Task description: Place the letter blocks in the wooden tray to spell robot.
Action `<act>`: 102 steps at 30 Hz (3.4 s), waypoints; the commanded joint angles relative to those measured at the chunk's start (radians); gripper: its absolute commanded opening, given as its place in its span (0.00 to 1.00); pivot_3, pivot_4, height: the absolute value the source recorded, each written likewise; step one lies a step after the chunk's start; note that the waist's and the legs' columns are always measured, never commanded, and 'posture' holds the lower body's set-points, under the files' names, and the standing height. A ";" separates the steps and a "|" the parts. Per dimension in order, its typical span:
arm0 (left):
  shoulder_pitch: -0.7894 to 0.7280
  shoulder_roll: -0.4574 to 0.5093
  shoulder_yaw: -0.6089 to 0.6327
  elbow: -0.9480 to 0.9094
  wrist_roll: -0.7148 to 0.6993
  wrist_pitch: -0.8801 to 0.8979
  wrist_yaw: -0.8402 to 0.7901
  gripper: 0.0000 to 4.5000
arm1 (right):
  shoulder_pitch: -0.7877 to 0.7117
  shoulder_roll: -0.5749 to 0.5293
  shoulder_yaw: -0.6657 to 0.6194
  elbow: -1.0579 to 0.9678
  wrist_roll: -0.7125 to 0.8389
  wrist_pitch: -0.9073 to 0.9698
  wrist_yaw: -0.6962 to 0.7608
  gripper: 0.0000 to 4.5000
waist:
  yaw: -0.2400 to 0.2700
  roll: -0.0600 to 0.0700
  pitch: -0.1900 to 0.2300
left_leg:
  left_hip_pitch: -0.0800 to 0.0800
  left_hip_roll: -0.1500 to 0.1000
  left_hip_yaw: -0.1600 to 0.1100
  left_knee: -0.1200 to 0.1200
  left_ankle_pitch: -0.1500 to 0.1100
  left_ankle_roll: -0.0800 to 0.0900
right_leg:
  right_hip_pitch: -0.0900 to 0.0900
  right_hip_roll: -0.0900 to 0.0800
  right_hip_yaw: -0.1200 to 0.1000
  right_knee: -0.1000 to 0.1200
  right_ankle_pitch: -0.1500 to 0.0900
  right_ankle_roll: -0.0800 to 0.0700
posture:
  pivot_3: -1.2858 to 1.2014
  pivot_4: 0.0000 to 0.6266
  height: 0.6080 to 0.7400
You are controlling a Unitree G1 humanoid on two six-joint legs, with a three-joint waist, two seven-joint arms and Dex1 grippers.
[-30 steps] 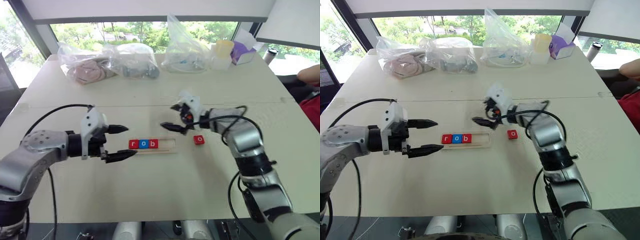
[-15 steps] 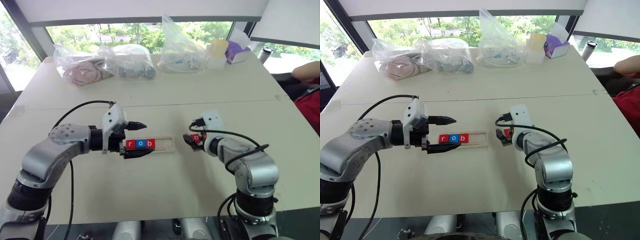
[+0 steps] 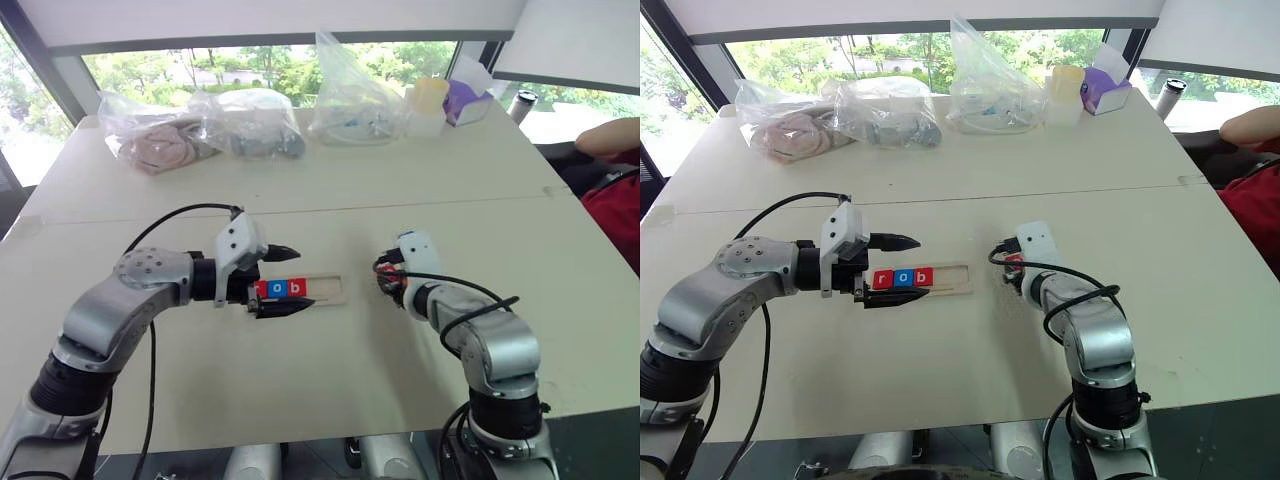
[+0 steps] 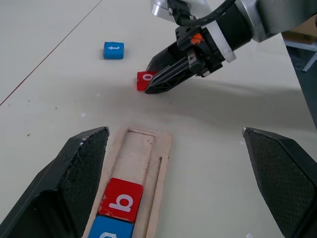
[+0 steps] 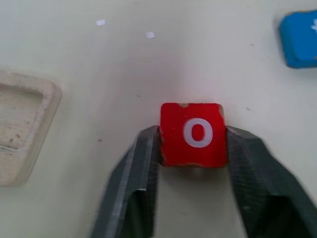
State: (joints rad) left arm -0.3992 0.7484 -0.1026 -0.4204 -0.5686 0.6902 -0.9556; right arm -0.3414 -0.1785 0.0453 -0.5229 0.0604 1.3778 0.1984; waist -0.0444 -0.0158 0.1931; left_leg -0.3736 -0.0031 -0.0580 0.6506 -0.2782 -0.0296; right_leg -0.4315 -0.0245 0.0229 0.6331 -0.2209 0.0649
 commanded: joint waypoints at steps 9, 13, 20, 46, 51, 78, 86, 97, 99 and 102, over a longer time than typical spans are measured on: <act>0.002 -0.009 -0.004 -0.014 0.015 -0.023 -0.004 1.00 | 0.067 0.082 -0.112 -0.147 -0.093 0.008 -0.195 0.26 | 0.004 0.000 0.000 | -0.001 0.000 -0.001 0.000 0.000 0.000 | 0.000 -0.001 0.000 0.000 0.000 0.000 | 0.52 0.24 1.00; -0.004 -0.018 -0.014 -0.007 0.019 -0.026 -0.016 1.00 | 0.093 0.150 -0.141 -0.194 -0.123 0.051 -0.254 0.26 | 0.000 0.000 0.000 | 0.000 0.000 0.000 0.000 0.000 0.000 | 0.000 -0.001 0.000 0.000 0.000 0.000 | 0.52 0.24 1.00; -0.034 -0.030 -0.052 0.039 0.054 -0.059 -0.046 1.00 | 0.118 0.224 -0.208 -0.165 -0.116 0.049 -0.267 0.58 | 0.001 0.000 0.000 | 0.000 0.000 0.000 -0.001 0.000 0.000 | 0.000 0.000 0.000 0.000 -0.002 -0.002 | 0.52 0.24 1.00; 0.036 0.113 0.015 -0.087 0.043 0.007 -0.069 1.00 | -0.107 -0.746 0.051 0.741 0.074 -1.214 1.050 0.99 | 0.000 -0.002 0.002 | 0.002 0.000 0.004 0.000 -0.002 0.003 | 0.002 0.000 0.002 -0.003 -0.002 0.002 | 0.52 0.24 1.00; 0.068 0.130 0.038 -0.114 0.032 0.022 -0.056 1.00 | -0.129 -0.704 0.082 0.853 0.061 -1.297 1.090 0.99 | 0.002 -0.002 0.003 | 0.001 0.000 0.004 0.001 -0.002 0.003 | 0.002 -0.001 0.002 -0.002 0.000 0.000 | 0.52 0.24 1.00; 0.241 0.270 0.225 -0.045 0.013 -0.021 -0.112 1.00 | -0.343 -0.306 0.294 0.570 0.024 -0.919 0.851 0.26 | 0.010 -0.001 0.003 | 0.001 0.002 0.000 0.003 -0.001 0.001 | 0.001 0.000 -0.001 0.002 0.000 -0.005 | 0.52 0.24 1.00; 0.292 0.242 0.240 -0.100 -0.001 -0.007 -0.061 1.00 | -0.384 -0.296 0.366 0.623 -0.010 -0.992 0.920 0.26 | 0.011 -0.001 0.003 | -0.001 0.000 0.001 0.002 -0.001 0.001 | 0.001 -0.005 0.001 -0.003 0.001 -0.001 | 0.52 0.24 1.00; 0.295 0.223 0.229 -0.134 -0.010 0.012 -0.017 1.00 | -0.398 -0.269 0.383 0.682 -0.028 -1.059 0.966 0.26 | 0.000 -0.001 0.003 | 0.001 0.001 0.001 0.002 -0.001 0.001 | 0.001 -0.002 0.000 0.000 0.001 -0.001 | 0.52 0.24 1.00; 0.289 0.225 0.228 -0.134 -0.014 0.016 -0.015 1.00 | -0.404 -0.258 0.382 0.711 -0.038 -1.073 0.961 0.26 | 0.001 -0.001 0.003 | 0.001 0.000 0.001 0.002 -0.001 0.001 | 0.001 -0.002 0.000 0.000 0.001 -0.001 | 0.52 0.24 1.00; 0.277 0.224 0.222 -0.137 -0.018 0.025 -0.010 1.00 | -0.408 -0.249 0.382 0.736 -0.045 -1.096 0.970 0.26 | 0.001 -0.001 0.003 | 0.001 0.000 0.001 0.002 -0.001 0.001 | 0.001 -0.002 0.000 0.000 0.001 -0.001 | 0.52 0.24 1.00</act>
State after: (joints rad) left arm -0.1079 0.9698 0.1049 -0.5286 -0.5781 0.7154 -0.9717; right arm -0.7226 -0.4388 0.4314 0.2185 0.0142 0.3050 1.1649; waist -0.0431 -0.0169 0.1960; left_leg -0.3731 -0.0027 -0.0571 0.6523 -0.2790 -0.0285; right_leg -0.4302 -0.0262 0.0224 0.6330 -0.2195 0.0635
